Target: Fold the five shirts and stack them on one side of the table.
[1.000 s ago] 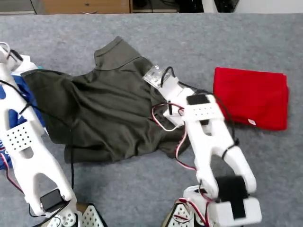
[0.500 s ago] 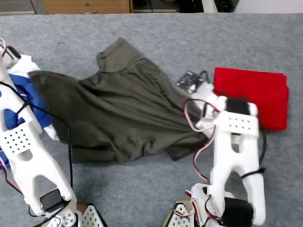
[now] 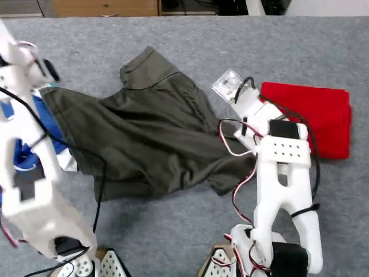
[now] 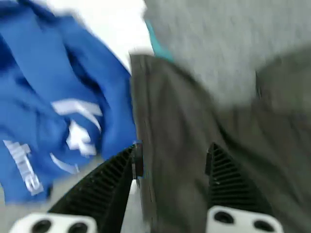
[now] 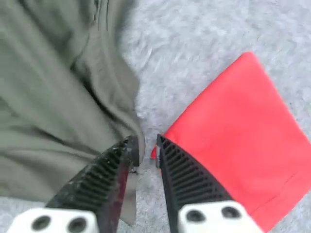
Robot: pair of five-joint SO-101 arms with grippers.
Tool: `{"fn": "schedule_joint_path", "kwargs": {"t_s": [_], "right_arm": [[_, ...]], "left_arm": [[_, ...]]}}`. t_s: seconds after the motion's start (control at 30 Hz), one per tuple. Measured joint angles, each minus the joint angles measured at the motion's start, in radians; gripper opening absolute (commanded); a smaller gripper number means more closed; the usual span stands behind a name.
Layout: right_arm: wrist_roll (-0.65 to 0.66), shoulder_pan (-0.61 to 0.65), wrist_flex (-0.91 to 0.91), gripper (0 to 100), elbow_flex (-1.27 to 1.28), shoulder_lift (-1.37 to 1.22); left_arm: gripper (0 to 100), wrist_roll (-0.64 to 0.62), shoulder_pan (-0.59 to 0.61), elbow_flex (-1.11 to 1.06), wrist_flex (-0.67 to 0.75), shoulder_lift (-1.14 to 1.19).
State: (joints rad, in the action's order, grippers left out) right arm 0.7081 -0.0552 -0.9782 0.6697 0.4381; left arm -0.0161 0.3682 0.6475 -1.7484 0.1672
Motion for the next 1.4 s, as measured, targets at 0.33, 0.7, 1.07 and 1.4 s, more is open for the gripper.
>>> {"fn": "schedule_joint_path", "kwargs": {"t_s": [0.33, 0.7, 1.07, 1.4], "right_arm": [[-0.072, 0.057, 0.018, 8.6, -0.086, 0.000], [-0.072, 0.192, 0.114, 1.6, -0.158, -0.410], [0.009, 0.114, -0.092, 0.3, -0.305, -0.678], [0.158, -0.054, -0.224, 0.2, -0.242, -0.671]], "left_arm": [[24, -0.055, -0.101, -0.852, 0.273, -0.365], [24, -0.215, -0.299, -1.284, 0.520, -0.437], [2, -0.107, -0.310, -1.381, 0.669, -0.249], [2, 0.104, -0.364, -1.499, 0.594, -0.358]]}}
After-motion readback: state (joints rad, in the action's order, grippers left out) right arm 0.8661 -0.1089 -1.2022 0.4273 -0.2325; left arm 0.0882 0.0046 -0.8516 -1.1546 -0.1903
